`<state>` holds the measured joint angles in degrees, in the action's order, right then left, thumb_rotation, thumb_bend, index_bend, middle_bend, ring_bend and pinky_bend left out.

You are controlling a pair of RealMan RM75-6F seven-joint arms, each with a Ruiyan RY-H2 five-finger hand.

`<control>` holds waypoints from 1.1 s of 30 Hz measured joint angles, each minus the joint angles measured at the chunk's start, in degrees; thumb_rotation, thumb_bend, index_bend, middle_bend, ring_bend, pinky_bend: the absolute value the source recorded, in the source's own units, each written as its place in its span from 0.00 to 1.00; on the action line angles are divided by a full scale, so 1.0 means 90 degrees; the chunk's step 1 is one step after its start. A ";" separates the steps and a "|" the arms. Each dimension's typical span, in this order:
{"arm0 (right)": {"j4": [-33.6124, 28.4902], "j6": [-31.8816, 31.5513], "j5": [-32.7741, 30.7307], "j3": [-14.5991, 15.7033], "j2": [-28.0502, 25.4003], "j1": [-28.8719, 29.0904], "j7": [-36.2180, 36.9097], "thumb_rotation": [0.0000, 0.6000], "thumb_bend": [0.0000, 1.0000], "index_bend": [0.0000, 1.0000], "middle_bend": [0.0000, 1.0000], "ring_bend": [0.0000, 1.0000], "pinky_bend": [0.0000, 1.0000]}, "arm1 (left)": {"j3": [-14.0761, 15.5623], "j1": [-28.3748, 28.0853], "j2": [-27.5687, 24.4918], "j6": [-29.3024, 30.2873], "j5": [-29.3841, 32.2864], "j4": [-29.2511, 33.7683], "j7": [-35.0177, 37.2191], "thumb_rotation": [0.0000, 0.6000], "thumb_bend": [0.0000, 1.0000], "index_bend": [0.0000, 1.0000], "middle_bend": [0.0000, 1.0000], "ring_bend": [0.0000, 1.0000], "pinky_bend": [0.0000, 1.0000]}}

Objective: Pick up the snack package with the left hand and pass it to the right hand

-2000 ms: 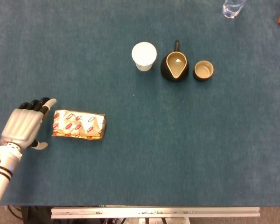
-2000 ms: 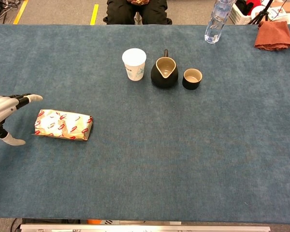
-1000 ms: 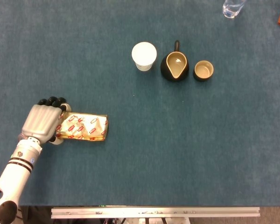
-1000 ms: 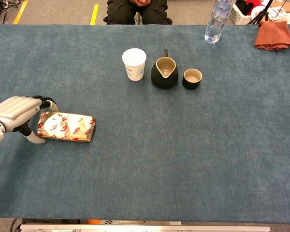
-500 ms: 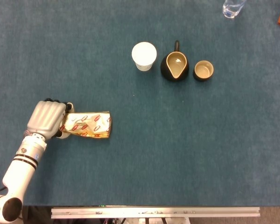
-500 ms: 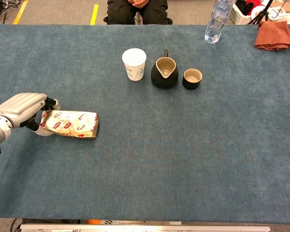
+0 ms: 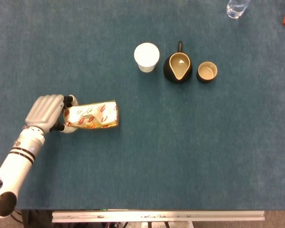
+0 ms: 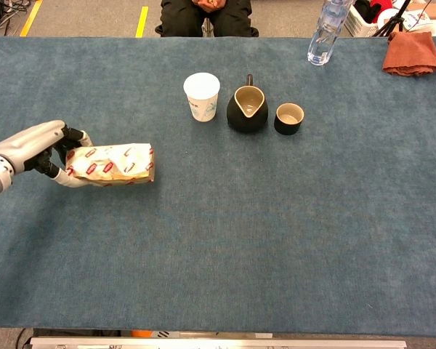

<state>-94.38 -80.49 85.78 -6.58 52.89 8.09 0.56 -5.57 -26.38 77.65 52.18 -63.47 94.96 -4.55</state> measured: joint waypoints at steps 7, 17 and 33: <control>-0.0280 0.0263 0.0678 0.0066 -0.0029 0.0400 0.0203 1.00 0.21 0.34 0.37 0.29 0.23 | -0.0341 -0.0073 -0.0442 -0.0323 0.0120 0.0553 0.1027 1.00 0.27 0.64 0.60 0.51 0.46; -0.0794 0.0918 0.1886 0.0200 0.0196 0.1354 0.0342 1.00 0.14 0.32 0.36 0.28 0.23 | -0.0720 -0.0401 -0.0951 -0.0938 0.0571 0.1373 0.1790 1.00 0.27 0.64 0.60 0.52 0.46; -0.1096 0.1506 0.2435 -0.0098 0.1456 0.2439 -0.0825 1.00 0.08 0.27 0.28 0.18 0.24 | -0.0899 -0.1065 -0.1200 -0.1343 0.1565 0.2362 0.1999 1.00 0.27 0.63 0.60 0.52 0.47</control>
<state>-104.25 -66.94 107.70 -7.46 65.99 30.04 -6.87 -13.67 -35.96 66.85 40.09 -49.38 116.21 13.44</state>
